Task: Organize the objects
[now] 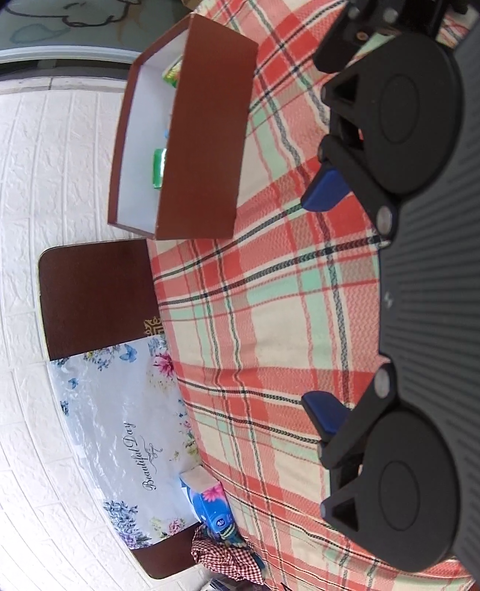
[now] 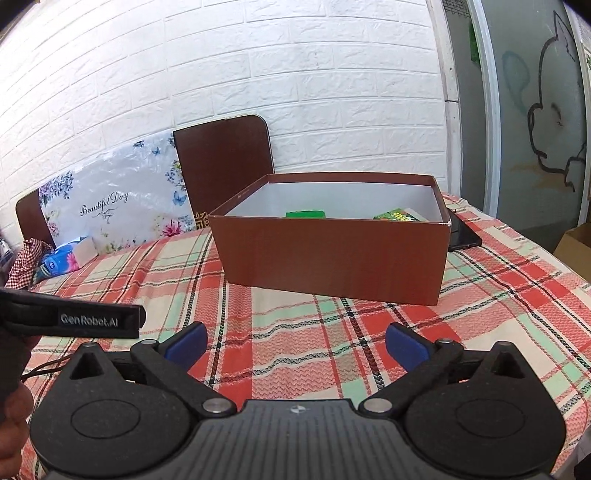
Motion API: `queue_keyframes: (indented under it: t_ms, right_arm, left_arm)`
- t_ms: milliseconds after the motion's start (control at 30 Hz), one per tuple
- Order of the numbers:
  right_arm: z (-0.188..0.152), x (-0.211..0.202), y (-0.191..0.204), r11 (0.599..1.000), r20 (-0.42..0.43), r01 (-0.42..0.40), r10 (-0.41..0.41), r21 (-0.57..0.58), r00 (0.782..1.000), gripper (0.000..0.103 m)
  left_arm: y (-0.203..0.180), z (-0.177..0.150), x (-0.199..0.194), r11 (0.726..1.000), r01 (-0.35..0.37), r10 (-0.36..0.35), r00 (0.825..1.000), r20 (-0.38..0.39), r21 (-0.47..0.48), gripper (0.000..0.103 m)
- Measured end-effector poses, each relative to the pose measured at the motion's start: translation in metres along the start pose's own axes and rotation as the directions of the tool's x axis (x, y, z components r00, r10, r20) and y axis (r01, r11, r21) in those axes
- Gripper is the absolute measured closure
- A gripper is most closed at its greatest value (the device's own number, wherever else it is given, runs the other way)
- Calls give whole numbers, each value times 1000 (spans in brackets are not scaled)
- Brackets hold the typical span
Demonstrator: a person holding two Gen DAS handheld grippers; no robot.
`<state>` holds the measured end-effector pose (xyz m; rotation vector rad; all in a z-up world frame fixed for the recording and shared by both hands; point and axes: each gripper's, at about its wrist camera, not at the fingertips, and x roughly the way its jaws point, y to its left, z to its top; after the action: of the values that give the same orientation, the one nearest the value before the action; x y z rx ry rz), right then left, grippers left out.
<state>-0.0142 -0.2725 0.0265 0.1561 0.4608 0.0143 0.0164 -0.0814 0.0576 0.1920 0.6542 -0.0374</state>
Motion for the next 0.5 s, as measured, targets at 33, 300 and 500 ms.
queue_keyframes:
  t_ms: [33,300,500]
  right_arm:
    - [0,0,-1,1000,-1,0,0,2,1000,1]
    - [-1,2,-3,1000,-8,-2,3,15,1000,1]
    - [-2,3,-6,1000,-11,3,-3,27,1000,1]
  left_arm:
    - [-1,-1,0,1000,7,-7,1000,-4,1,0]
    - [-11,-6,0,999,1,0,1000,-26,47,0]
    - [-14,-8,0,999,16,-14,999,-41,48,0]
